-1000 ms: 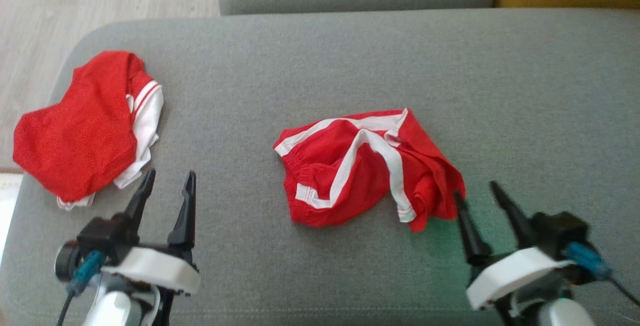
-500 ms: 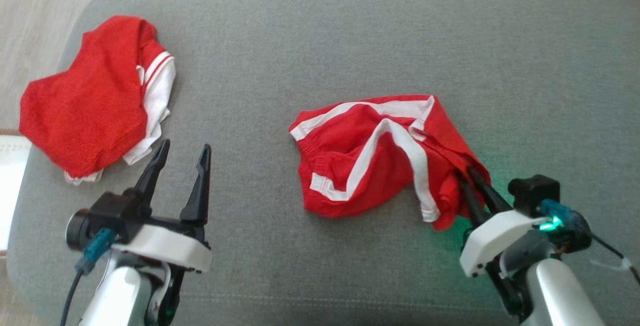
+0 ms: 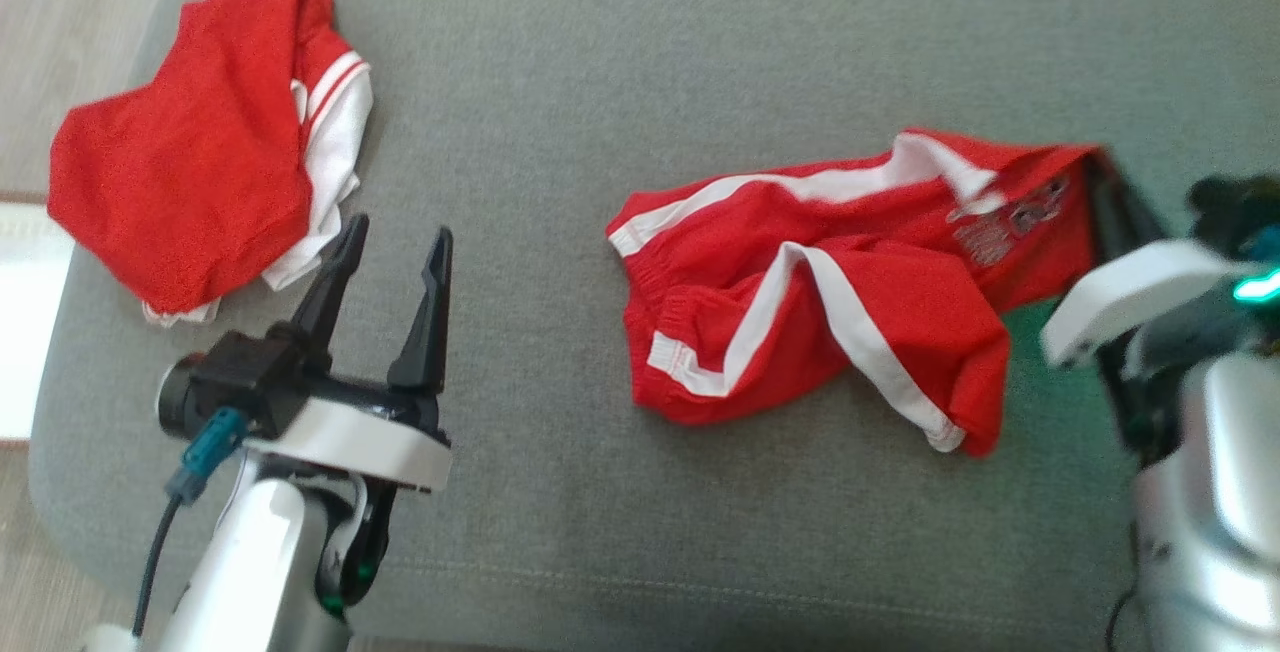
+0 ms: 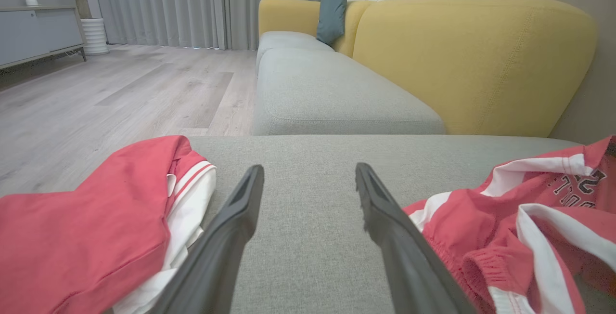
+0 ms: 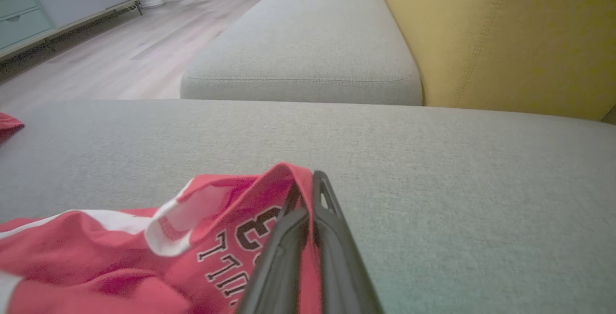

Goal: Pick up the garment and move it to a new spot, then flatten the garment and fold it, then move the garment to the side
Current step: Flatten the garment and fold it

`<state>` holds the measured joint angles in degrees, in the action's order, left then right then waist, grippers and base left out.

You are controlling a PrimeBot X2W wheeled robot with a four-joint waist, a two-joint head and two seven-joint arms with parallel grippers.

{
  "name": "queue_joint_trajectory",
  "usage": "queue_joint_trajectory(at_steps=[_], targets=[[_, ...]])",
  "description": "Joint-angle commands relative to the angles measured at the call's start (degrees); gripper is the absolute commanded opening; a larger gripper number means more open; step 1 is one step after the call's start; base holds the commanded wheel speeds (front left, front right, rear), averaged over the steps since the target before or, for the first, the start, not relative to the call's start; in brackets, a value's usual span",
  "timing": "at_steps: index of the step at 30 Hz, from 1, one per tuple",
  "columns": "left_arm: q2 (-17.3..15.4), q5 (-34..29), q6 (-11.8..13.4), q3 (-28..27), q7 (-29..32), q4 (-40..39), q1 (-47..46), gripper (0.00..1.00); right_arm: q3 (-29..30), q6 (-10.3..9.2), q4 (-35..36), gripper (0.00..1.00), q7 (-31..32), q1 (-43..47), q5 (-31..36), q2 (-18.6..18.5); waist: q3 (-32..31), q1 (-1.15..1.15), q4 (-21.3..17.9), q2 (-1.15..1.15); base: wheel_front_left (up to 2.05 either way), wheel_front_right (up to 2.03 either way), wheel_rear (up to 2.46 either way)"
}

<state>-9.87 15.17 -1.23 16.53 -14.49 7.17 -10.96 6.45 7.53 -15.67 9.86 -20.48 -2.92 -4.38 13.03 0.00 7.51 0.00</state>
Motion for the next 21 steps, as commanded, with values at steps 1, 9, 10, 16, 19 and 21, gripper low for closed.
queue_joint_trajectory(at_steps=[1,9,10,16,19,21], targets=[[-0.45,-0.54,-0.42,-2.4,-0.51,-1.77,-2.91,1.0,-0.23,-0.04,0.79,0.0,-0.05,-3.36,0.04,-0.92,1.35,0.0,0.93,0.0,0.0,0.0,0.0],[1.2,-1.84,-2.18,-3.69,-0.51,-1.71,-4.82,1.0,3.86,-0.04,-8.87,0.95,-4.32,-11.15,-2.03,-3.26,4.47,0.0,2.16,0.0,0.0,0.0,0.0],[1.34,-2.03,-2.33,-3.86,-0.51,-1.67,-4.86,1.0,4.23,-0.04,-10.01,1.0,-5.31,-11.76,-2.65,-3.2,4.58,0.0,2.14,0.0,0.0,0.0,0.0],[1.69,-3.07,-3.0,-5.11,-0.51,-1.1,-4.03,1.0,3.77,-0.04,-12.12,1.0,-13.14,-11.34,-1.83,-3.46,3.59,0.0,1.17,0.0,0.0,0.0,0.0],[1.69,-3.56,-3.17,-5.67,-0.51,-0.79,-3.08,1.0,2.79,-0.04,-8.84,1.0,-17.36,-8.19,-0.35,-2.96,2.18,0.0,0.53,0.0,0.0,0.0,0.0],[1.65,-3.86,-3.2,-6.04,-0.51,-0.63,-2.28,1.0,1.7,-0.04,-5.38,1.0,-19.03,-5.11,0.38,-2.09,1.04,0.0,0.03,0.0,0.0,0.0,0.0]])
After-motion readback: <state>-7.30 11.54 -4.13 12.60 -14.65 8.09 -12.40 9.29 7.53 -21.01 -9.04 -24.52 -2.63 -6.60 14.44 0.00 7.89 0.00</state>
